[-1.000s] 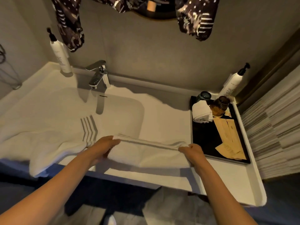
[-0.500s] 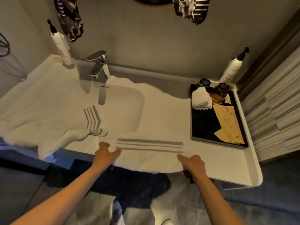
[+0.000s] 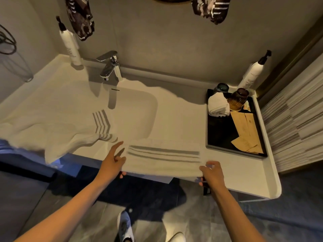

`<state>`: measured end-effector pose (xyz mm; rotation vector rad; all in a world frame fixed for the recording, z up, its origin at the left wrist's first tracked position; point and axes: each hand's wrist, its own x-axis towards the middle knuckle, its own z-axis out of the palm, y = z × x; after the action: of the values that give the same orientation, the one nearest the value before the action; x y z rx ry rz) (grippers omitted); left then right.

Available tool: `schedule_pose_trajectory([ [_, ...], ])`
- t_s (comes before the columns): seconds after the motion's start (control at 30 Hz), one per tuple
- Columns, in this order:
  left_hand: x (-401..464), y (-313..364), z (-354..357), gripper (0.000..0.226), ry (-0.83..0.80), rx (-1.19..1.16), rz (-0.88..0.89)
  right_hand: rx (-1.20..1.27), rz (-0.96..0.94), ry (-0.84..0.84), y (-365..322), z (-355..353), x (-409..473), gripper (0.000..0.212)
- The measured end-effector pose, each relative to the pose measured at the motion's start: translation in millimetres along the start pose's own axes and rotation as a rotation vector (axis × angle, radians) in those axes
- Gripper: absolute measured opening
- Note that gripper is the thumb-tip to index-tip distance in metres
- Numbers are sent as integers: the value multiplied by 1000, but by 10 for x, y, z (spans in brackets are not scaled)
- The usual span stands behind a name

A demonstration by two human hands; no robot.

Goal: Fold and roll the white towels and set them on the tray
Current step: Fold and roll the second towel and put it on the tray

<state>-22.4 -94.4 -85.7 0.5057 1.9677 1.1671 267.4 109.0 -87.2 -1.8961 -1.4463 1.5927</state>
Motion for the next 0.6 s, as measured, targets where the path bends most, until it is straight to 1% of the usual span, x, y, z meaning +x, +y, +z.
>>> schedule_pose_trajectory([
  [0.03,-11,-6,-48,59,-38,-2,11,2,-101,-21,13,-26,-28,20],
  [0.07,-32,7,-81,60,-87,9,20,-21,-191,-63,41,-54,-55,19],
  [0.1,-29,10,-107,57,-139,52,15,-47,-240,-106,62,-84,-79,21],
  [0.17,-28,-25,-155,56,-215,169,1,-35,-218,-199,85,-126,-76,29],
  [0.23,-28,-81,-166,66,-195,288,59,-45,-188,-261,108,-172,-39,35],
  [0.27,-33,-104,-170,65,-180,328,85,-87,-208,-285,106,-197,-24,41],
  [0.33,-43,-123,-190,47,-154,363,122,-169,-279,-315,98,-240,-9,51],
  [0.4,-27,-90,-189,32,-101,372,160,-221,-329,-319,102,-267,2,45],
  [0.5,38,-69,-196,27,-89,346,173,-222,-339,-263,79,-272,71,32],
  [0.6,101,-95,-200,16,-79,360,150,-189,-343,-288,60,-270,105,18],
])
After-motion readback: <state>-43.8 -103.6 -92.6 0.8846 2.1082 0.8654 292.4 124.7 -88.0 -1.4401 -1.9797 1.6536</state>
